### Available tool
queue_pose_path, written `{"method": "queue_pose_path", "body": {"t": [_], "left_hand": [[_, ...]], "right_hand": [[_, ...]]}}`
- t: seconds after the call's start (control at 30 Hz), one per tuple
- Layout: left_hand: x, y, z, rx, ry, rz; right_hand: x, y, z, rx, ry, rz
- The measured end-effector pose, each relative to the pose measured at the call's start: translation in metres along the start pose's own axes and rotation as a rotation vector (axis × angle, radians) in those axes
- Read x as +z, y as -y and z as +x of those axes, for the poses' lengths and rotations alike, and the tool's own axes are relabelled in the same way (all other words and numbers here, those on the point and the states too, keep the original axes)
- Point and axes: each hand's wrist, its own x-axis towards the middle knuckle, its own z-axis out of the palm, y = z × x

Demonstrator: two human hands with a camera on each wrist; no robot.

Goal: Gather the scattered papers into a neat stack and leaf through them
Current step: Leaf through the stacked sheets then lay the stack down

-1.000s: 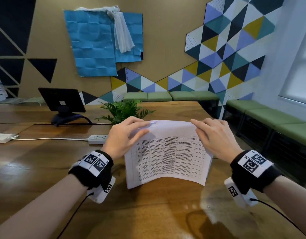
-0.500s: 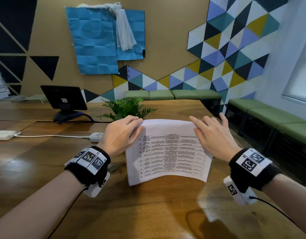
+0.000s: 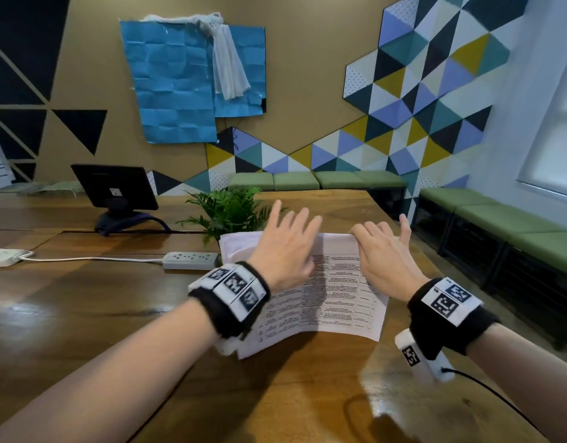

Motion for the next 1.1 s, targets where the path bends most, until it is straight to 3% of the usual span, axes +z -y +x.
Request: {"method": "queue_pose_path", "body": {"t": [0.13,0.3,0.43,0.57,0.73,0.83,1.0,1.1], "left_hand": [[-0.011,-0.021,0.032,-0.063,0.194,-0.150],[-0.014,-0.020,0.034,-0.038,0.237,-0.119],[-0.015,-0.004,0.026,-0.030,0.144,-0.227],[-0.022,0.032,0.019,-0.255,-0.028,-0.629],[-0.004,0.043,-0.004,-0.524,-0.013,-1.346],[0.019,0.031,-0.021,-0.628,-0.049,-1.440],[0.027,0.005,-0.036,-0.605,-0.355,-1.434],[0.025,-0.005,-0.043,-0.522,-0.434,-1.444]], "right_hand": [[-0.004,-0.003,-0.004,0.027,0.002,0.007],[0.004,-0.018,-0.024,0.218,0.004,0.153],[0.018,-0.026,-0.048,0.549,-0.049,0.506],[0.016,-0.029,-0.059,0.762,0.098,0.960],[-0.003,-0.015,-0.040,0.622,0.426,1.521],[-0.011,-0.007,-0.023,0.624,0.471,1.638],[-0.024,0.013,-0.008,0.586,0.209,1.546],[-0.025,0.025,-0.010,0.519,0.120,1.523]]}}
